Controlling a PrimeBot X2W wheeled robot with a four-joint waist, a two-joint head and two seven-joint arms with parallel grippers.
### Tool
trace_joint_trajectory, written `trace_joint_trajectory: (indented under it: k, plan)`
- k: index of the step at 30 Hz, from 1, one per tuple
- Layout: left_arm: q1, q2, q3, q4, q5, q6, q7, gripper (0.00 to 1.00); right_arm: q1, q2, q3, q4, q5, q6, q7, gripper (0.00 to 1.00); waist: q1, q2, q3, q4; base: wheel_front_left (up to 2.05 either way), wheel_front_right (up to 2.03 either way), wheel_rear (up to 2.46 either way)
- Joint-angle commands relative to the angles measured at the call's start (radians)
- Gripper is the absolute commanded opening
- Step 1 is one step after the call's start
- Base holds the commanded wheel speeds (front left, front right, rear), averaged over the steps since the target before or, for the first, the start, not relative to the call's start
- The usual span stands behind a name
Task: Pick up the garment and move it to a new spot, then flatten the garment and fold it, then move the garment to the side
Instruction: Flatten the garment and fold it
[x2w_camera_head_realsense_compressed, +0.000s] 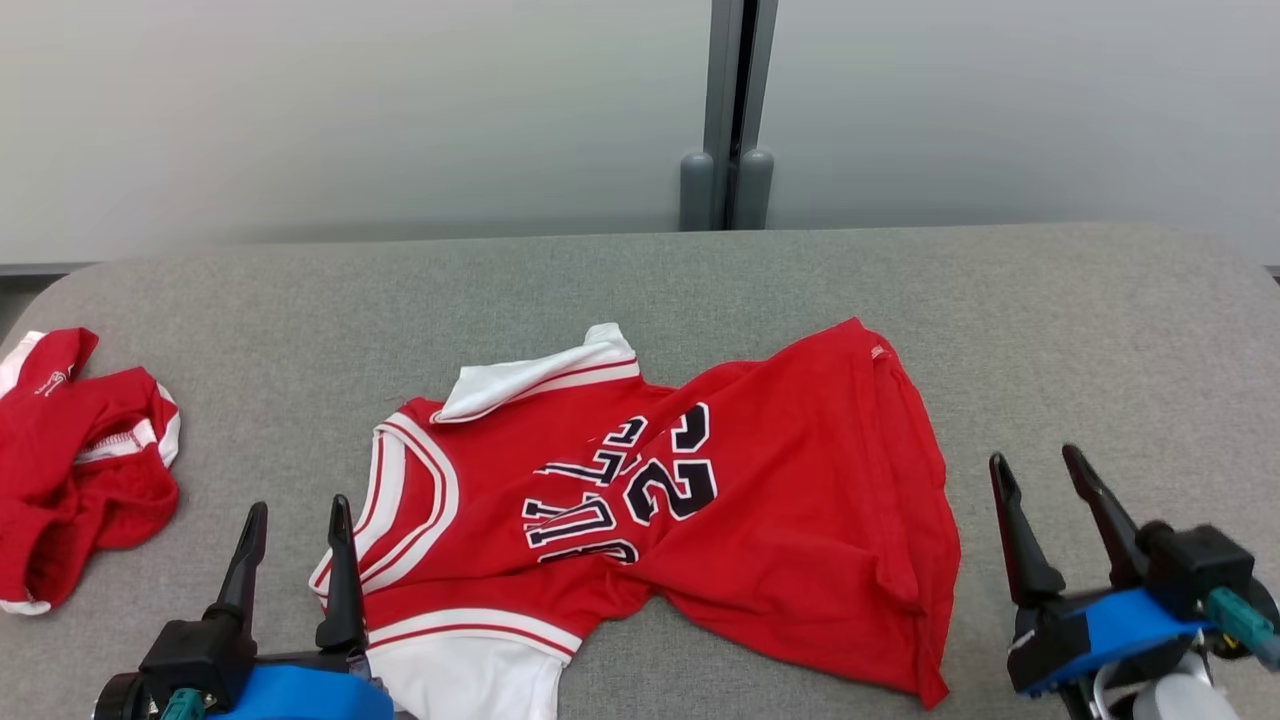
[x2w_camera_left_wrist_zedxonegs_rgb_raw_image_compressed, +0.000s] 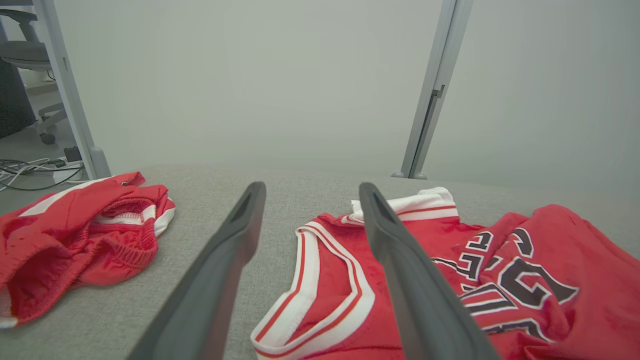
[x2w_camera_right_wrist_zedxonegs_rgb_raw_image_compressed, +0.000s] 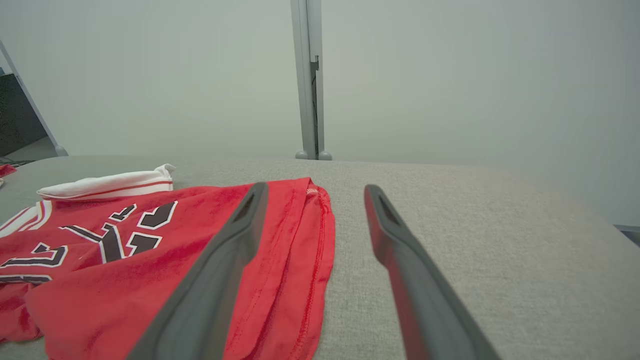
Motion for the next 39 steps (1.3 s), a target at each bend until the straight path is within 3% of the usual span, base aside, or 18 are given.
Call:
trace_joint_trajectory:
  k: [1,8,17,28,39]
  plan:
    - [0.012,0.001,0.002,-0.007,0.009,-0.001,-0.004,1.0,0.039,0.013,-0.015,-0.026,-0.016,0.0,-0.003,1.0,0.0001,-0.0002,-0.012,-0.008,0.0,0.0,0.0]
    - [0.054,-0.003,0.018,-0.033,0.039,0.003,-0.004,1.0,0.185,0.098,-0.073,-0.121,-0.05,0.0,-0.003,1.0,0.0001,-0.0002,-0.046,-0.018,0.0,0.0,0.0]
    - [0.065,-0.005,0.021,-0.038,0.048,0.005,-0.004,1.0,0.226,0.107,-0.016,-0.107,-0.061,0.0,-0.003,1.0,0.0001,-0.0002,-0.049,-0.014,0.0,0.0,0.0]
    - [0.05,-0.005,0.006,-0.028,0.038,0.004,-0.004,1.0,0.163,0.039,0.145,0.066,-0.037,0.0,-0.001,1.0,0.0001,-0.0002,-0.039,0.007,0.0,0.0,0.0]
    - [0.021,-0.005,-0.023,-0.018,0.029,0.002,-0.004,1.0,0.033,0.022,0.254,0.259,-0.004,0.0,-0.003,1.0,0.0001,-0.0002,-0.01,0.036,0.0,0.0,0.0]
